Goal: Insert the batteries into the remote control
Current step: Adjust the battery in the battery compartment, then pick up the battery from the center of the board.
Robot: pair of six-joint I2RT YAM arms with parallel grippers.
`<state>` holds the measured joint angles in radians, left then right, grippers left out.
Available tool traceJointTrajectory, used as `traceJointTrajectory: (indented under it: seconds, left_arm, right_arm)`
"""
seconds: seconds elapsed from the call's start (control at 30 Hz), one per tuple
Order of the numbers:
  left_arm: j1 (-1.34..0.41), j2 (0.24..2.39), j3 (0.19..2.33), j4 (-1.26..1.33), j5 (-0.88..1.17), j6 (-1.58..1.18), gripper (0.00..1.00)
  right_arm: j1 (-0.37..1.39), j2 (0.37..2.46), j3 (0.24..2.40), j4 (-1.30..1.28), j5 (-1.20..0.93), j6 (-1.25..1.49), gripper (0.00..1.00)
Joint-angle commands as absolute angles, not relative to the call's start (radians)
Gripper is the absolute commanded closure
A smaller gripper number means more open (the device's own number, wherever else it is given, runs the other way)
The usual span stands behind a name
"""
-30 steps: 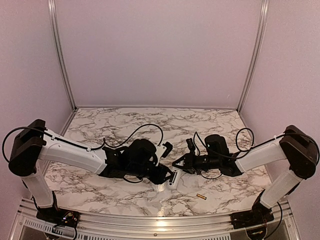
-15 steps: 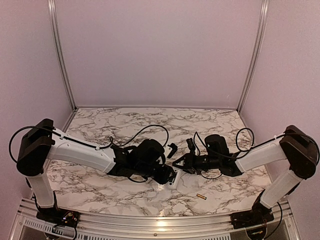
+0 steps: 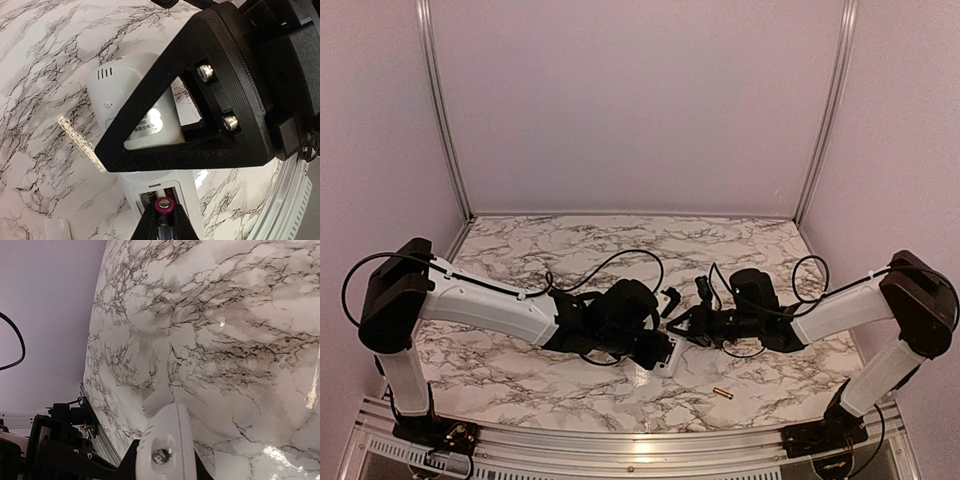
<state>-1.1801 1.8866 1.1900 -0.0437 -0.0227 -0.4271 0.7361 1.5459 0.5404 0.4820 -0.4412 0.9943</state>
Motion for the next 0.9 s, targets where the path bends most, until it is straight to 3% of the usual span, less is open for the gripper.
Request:
traceJointTrajectory:
  seconds: [0.0,0.23,0.5,0.63,0.87]
  left_arm:
    - [-1.177,1.878,1.189,-0.079,-0.020,-0.421,0.96]
    - [-1.151,1.793,1.176,-0.124,0.027,-0.419,1.00]
    - [-1.086,1.686,1.121,-0.408,0.013,-0.367,1.00]
    - [-1.050,1.726,1.111,-0.590,-0.022,-0.324,1.00]
    - [-0.983,1.798,1.067,-0.593,-0.054,-0.321,1.00]
  right_arm:
    - [0.727,1.532,0.553,0.498,-0.454,1.003,1.00]
    - [0.681,1.515,0.542,0.457,-0.443,0.959,1.00]
    - [0.639,1.505,0.523,0.408,-0.442,0.889,1.00]
    - [0.636,1.499,0.528,0.408,-0.449,0.874,1.00]
    - [0.637,1.492,0.529,0.436,-0.473,0.866,1.00]
